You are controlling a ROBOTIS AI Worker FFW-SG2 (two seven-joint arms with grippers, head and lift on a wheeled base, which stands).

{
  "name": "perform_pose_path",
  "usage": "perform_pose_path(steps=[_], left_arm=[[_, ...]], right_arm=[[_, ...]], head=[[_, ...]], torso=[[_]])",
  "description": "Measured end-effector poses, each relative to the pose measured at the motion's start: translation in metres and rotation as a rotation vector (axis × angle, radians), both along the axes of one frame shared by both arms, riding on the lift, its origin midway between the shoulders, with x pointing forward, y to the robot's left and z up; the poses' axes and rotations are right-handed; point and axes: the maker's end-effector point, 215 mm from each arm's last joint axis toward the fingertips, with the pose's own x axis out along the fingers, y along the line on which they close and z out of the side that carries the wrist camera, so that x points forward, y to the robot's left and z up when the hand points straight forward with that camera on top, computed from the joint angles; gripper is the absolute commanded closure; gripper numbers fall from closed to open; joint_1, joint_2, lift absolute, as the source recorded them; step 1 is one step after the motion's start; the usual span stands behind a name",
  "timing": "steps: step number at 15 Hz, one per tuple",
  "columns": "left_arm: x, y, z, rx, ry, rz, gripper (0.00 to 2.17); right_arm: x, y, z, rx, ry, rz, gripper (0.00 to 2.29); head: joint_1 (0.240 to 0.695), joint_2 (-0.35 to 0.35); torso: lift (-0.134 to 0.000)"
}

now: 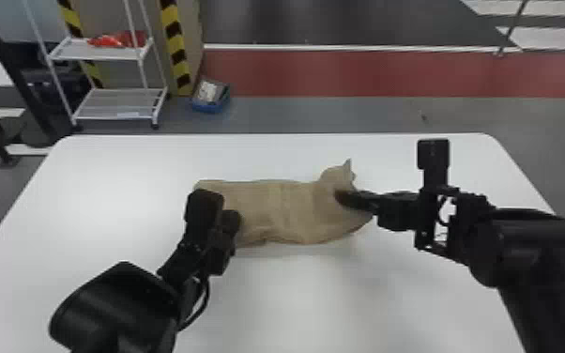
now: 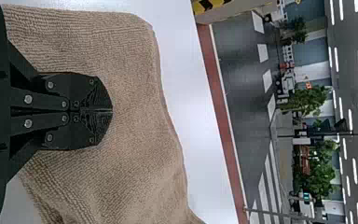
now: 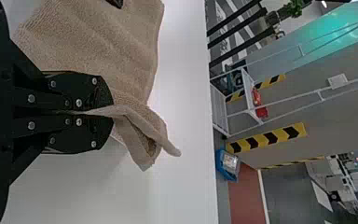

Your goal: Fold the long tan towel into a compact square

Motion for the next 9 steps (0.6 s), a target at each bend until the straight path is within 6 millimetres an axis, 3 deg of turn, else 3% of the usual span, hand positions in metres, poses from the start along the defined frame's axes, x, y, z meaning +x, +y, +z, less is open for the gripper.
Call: perform_pose_path(steps=[2, 5, 7, 9], left_arm=[[-0.001, -0.001, 0.022, -0.04, -0.042, 0.008, 1.91], [0.0, 0.006, 0.045, -0.088, -0.083, 0.021, 1.91], [0.0, 0.012, 0.043, -0.084, -0.08, 0.02, 1.91], [-0.003, 0.013, 0.029, -0.069, -0.055, 0.009, 1.91]], right_arm=[[-0.004, -0.01, 0.012, -0.004, -0.023, -0.019, 1.36], [-0.015, -0.04, 0.005, -0.016, -0.001, -0.063, 1.36], [-0.026, -0.052, 0.003, 0.003, 0.007, -0.083, 1.36], [-0.036, -0.06, 0.008, 0.016, 0.007, -0.093, 1.36]], head=[[0.695, -0.014], [0.695, -0.035], [0.695, -0.044], [0.695, -0.051]], torso=[[-0.123], [-0.123], [-0.123], [-0.123]])
